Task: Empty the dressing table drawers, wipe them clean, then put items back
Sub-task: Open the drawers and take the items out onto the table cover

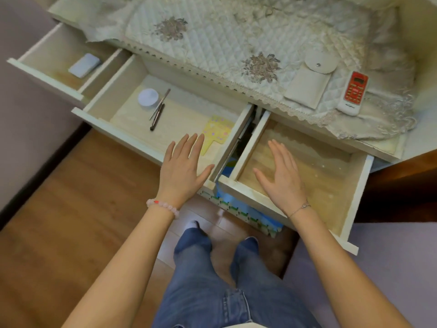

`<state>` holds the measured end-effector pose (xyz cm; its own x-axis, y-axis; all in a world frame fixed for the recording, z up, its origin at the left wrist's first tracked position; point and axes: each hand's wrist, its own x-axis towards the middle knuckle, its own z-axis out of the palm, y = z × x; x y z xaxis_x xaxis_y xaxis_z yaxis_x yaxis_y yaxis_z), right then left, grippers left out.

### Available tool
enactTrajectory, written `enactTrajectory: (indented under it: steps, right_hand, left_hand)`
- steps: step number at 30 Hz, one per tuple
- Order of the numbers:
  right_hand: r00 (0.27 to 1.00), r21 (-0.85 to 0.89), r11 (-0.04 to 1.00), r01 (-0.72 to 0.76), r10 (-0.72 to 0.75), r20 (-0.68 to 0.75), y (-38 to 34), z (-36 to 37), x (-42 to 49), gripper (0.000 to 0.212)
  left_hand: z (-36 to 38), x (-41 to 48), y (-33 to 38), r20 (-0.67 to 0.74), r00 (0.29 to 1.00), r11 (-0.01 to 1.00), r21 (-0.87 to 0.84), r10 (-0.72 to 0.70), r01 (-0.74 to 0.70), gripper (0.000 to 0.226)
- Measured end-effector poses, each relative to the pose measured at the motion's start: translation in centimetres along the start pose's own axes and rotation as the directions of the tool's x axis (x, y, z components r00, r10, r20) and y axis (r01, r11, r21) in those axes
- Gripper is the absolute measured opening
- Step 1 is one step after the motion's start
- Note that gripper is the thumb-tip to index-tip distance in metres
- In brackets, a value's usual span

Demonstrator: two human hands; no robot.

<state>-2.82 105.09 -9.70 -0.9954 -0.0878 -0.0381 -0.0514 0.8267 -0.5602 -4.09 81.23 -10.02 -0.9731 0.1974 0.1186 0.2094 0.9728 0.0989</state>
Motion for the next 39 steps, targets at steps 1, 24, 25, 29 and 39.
enactTrajectory:
  steps: [1,24,25,29,39]
  right_hand:
    - [1.000,-0.005,1.000,0.010,-0.009,0.006,-0.7,0.4,0.4,0.069]
    - [0.966,-0.084,0.973,-0.214,0.198,-0.166,-14.6,10.2,5.1,0.066]
    - [0.964,-0.080,0.973,-0.217,0.201,-0.172,-14.7,10.4,5.4,0.066]
    - [0.958,-0.085,0.966,-0.244,0.226,-0.177,-14.7,11.2,6.9,0.065]
    - [0.932,-0.065,0.937,-0.342,0.330,-0.147,-12.9,12.6,11.8,0.064]
  left_hand:
    - [-0.2,-0.2,-1.0,-0.005,1.000,1.000,0.003,-0.015,0.015,0.068]
    - [-2.7,2.0,-27.0,0.046,0.998,0.999,-0.011,0.046,-0.046,0.068]
    - [-2.4,2.4,-27.3,0.057,0.997,0.998,-0.012,0.054,-0.054,0.068]
    - [-1.2,4.3,-28.7,0.090,0.993,0.997,-0.034,0.072,-0.069,0.068]
    - [1.9,11.9,-30.5,0.200,0.972,0.992,-0.056,0.119,-0.110,0.067]
